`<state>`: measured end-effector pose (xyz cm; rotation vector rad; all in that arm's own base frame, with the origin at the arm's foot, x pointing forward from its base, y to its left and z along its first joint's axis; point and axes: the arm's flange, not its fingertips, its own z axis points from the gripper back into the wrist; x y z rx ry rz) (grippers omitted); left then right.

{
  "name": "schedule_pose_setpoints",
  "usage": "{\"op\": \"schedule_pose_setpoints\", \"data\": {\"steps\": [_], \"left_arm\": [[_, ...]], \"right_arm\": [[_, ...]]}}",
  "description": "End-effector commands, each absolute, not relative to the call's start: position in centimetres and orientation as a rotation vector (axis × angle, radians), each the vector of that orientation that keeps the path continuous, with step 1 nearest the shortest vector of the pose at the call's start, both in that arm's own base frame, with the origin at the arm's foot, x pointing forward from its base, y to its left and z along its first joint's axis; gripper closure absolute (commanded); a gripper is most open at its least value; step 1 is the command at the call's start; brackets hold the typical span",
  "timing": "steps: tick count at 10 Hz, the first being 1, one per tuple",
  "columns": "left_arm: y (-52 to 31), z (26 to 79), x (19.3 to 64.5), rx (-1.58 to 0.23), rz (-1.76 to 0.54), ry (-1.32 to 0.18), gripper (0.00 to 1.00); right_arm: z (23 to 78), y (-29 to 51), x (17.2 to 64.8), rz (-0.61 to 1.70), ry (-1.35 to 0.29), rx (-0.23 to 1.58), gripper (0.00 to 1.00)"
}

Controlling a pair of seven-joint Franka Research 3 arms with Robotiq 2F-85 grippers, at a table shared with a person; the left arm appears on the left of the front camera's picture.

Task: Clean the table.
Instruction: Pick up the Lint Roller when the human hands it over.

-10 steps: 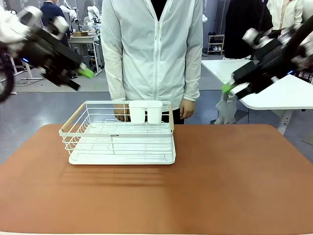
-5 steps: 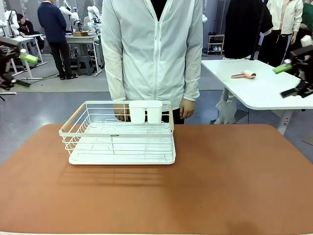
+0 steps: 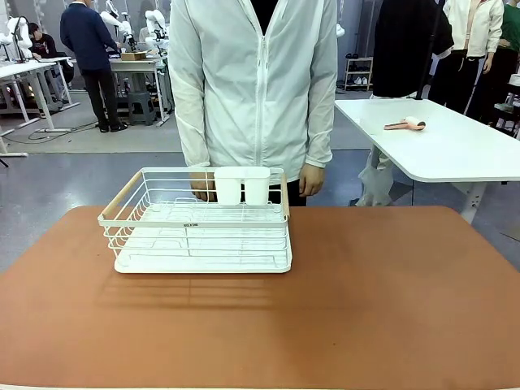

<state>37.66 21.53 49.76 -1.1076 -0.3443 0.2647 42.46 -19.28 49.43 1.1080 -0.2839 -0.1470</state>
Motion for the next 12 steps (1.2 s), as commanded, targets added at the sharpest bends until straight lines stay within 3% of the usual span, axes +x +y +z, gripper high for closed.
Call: {"op": "schedule_pose_setpoints", "data": {"steps": [1,6,12], "left_arm": [[22.7,50.1,37.6,-1.150,0.254,-0.367,0.00],[21.2,51.3,38.0,-1.073,0.252,-0.383,0.00],[21.3,50.2,38.0,-1.111,0.247,-0.344,0.00]], "right_arm": [[49.2,-20.2,42.7,-0.203,-0.277,1.133,0.00],[48.1,-20.0,42.9,-0.219,-0.266,1.113,0.00],[47.8,-20.7,42.5,-0.198,-0.267,1.117,0.00]]}}
